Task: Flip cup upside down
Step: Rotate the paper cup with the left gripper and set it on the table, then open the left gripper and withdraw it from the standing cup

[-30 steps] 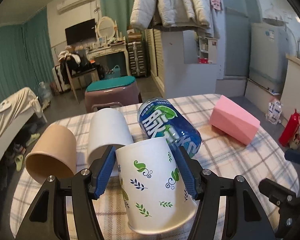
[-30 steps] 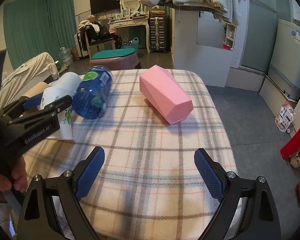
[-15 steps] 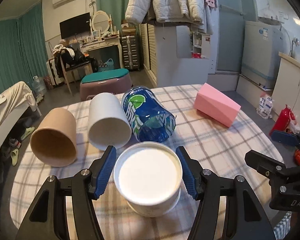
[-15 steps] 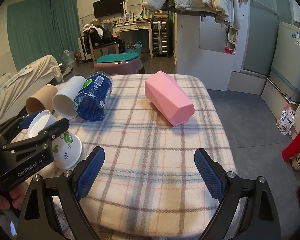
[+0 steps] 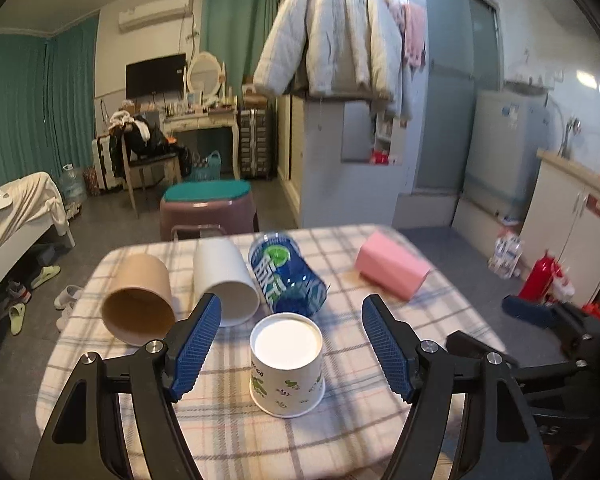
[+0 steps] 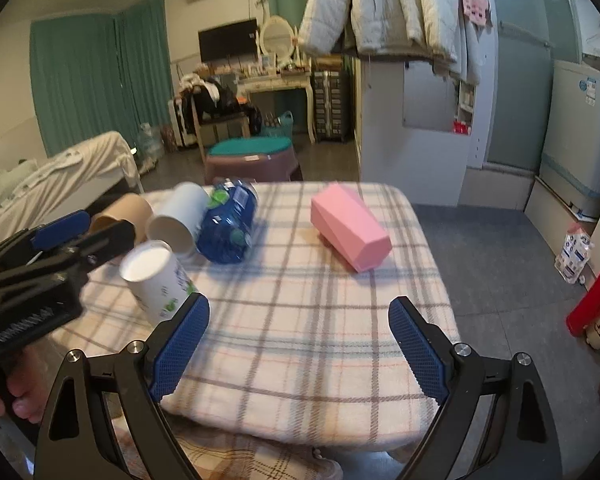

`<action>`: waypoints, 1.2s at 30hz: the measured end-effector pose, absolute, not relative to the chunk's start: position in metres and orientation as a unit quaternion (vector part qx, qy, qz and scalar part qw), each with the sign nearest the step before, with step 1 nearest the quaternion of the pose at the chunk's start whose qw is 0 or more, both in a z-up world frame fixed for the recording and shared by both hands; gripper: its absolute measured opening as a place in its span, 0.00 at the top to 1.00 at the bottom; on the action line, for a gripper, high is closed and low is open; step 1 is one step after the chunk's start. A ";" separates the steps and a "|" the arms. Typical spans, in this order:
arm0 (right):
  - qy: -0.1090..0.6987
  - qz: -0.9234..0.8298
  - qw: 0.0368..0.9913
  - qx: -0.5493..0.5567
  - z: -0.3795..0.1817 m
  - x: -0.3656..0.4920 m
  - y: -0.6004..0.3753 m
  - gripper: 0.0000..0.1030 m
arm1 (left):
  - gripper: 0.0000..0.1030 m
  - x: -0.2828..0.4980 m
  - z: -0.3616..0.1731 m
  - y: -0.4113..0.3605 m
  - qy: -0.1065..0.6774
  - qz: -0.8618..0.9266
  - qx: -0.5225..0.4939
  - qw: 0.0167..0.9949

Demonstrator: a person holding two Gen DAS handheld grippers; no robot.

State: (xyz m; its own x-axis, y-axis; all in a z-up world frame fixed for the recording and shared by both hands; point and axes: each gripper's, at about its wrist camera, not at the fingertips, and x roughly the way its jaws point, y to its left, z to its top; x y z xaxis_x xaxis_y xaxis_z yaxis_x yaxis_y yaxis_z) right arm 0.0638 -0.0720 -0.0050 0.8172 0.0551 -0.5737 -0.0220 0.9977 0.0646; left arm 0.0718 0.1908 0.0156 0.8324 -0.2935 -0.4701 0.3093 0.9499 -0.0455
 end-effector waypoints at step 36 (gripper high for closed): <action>0.223 0.031 0.974 0.027 -0.029 -0.001 -0.027 0.00 | 0.00 -0.006 -0.032 0.271 0.193 -0.066 -0.008 0.979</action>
